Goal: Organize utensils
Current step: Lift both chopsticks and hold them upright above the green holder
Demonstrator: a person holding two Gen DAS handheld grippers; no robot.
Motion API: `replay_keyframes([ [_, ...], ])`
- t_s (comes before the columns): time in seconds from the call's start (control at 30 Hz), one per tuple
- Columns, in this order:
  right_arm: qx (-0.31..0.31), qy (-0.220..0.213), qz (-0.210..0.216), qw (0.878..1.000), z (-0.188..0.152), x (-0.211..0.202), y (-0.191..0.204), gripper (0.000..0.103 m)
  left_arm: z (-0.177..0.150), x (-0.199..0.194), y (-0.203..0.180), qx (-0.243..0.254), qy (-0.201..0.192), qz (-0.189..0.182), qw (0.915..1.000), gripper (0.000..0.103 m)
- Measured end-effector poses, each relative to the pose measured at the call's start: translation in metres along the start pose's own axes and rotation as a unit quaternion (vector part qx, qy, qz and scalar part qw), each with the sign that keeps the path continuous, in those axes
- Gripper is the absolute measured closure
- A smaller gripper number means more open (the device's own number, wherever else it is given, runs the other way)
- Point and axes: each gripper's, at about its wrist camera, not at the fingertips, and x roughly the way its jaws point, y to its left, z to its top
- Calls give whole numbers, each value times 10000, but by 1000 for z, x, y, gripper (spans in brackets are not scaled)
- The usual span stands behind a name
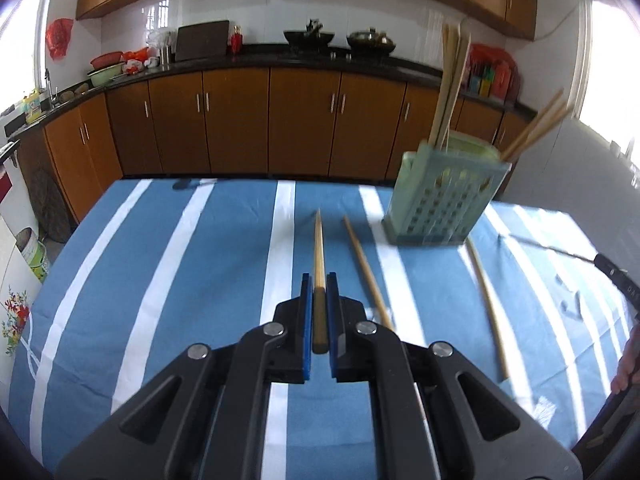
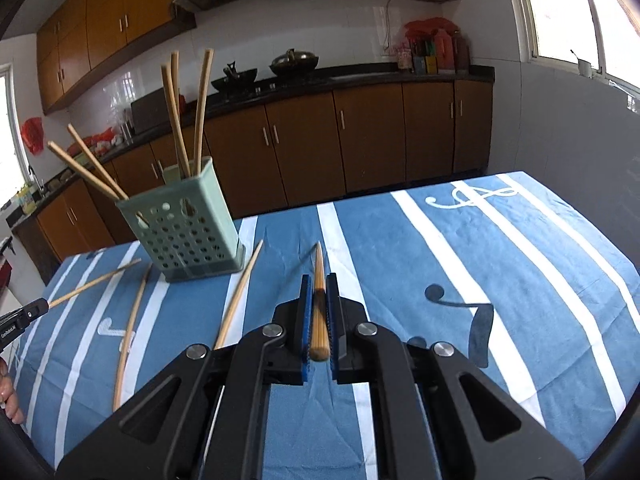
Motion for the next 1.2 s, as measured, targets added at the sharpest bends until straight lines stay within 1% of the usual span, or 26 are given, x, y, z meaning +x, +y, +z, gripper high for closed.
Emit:
replay_keyframes([
  [0.1,74,-227,25,9997,13,-10,-2,96,16,-15,1,-140,-304,-159,9993,96],
  [0.23,69,-550,60,9984,34,-22,-2,96,37,-31,1,-213,-618,-233,9976,96],
  [0.37,71,-590,132,9981,50,-21,-1,96,55,-38,0,-205,-801,-189,9964,96],
  [0.47,46,-551,210,9983,62,-17,4,96,65,-41,1,-210,-858,-112,9960,96],
  [0.57,-31,-544,357,9979,72,-20,9,96,71,-47,0,-181,-873,-133,9959,96],
  [0.67,-114,-603,581,9964,87,-31,16,96,80,-59,-9,-49,-900,-216,9957,96],
  [0.77,-176,-813,900,9925,105,-49,28,96,88,-73,-20,107,-941,-301,9951,96],
  [0.93,-192,-1101,1454,9830,126,-78,45,96,106,-102,-49,445,-1015,-631,9918,96],
  [1.0,-207,-1195,1609,9795,131,-84,50,96,111,-111,-60,553,-1056,-763,9899,96],
  [1.1,-331,-1419,1614,9761,139,-88,65,96,121,-120,-72,586,-1206,-914,9867,96],
  [1.2,-346,-1524,1597,9747,144,-83,76,96,135,-124,-82,486,-1450,-995,9832,96],
])
